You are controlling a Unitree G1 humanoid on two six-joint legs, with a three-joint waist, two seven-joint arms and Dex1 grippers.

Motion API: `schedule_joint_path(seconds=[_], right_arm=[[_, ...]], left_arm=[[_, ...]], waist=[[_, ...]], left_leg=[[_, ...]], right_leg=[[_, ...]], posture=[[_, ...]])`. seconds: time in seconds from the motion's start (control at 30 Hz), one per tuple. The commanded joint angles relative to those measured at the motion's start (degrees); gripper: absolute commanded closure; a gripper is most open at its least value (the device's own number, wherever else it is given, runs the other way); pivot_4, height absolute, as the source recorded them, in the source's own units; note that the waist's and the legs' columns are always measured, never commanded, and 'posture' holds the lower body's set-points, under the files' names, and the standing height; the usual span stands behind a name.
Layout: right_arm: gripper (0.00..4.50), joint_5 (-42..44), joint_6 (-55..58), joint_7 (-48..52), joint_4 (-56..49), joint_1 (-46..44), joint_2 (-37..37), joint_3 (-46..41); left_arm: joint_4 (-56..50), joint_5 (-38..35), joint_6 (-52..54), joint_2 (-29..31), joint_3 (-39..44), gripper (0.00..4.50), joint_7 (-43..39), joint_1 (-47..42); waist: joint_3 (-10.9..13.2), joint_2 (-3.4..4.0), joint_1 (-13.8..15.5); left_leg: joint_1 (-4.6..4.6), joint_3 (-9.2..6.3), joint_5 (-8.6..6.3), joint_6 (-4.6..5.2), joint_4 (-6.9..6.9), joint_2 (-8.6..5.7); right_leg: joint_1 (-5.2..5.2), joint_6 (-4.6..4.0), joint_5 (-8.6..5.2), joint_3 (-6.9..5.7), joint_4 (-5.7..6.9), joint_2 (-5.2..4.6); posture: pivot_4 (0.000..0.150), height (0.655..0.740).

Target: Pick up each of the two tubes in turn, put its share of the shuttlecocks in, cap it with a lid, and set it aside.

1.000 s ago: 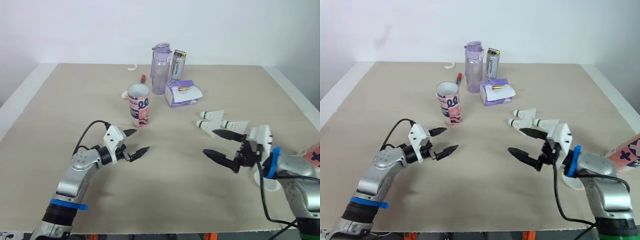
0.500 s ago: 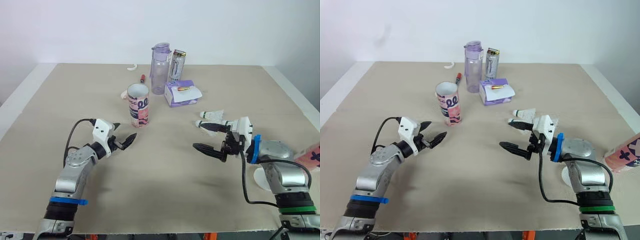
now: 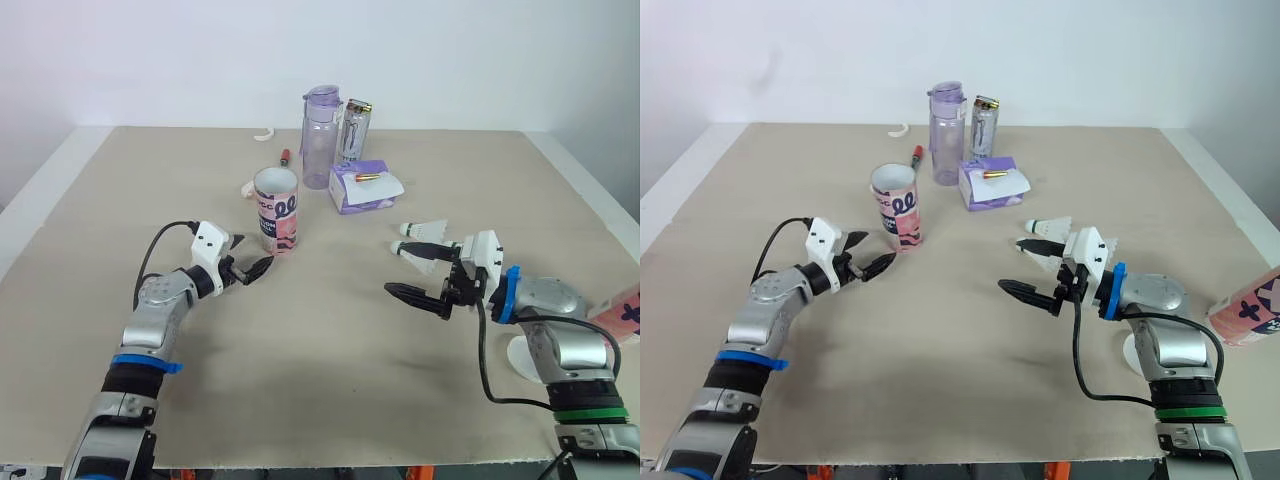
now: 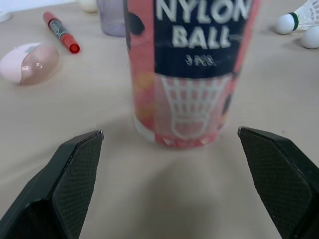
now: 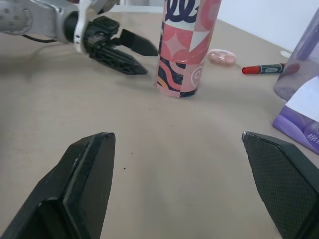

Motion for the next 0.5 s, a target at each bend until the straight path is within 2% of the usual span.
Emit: schedule_joint_path(seconds=[0.03,0.5], right_arm=[[0.14,0.78,0.42,-0.84,-3.44,0.01,0.11,-0.7],[0.14,1.11,3.23,-2.74,-7.75,1.47,-0.18,-1.24]], left_arm=[[4.1,1.07,-3.39,-0.15,-0.24,0.0,-1.96,-3.61],[22.46,4.59,-12.41,-2.4,-1.44,0.0,-7.25,-14.51]], waist=[[0.0,0.0,0.0],[0.01,-0.01,0.23]], left_leg=[[0.0,0.0,0.0,0.0,0.0,0.0],[-0.04,-0.02,0.0,0.0,0.0,-0.02]], right_leg=[[0.0,0.0,0.0,0.0,0.0,0.0],[-0.01,0.0,-0.01,-0.01,0.0,0.01]], posture=[[0.15,0.74],[0.15,0.74]])
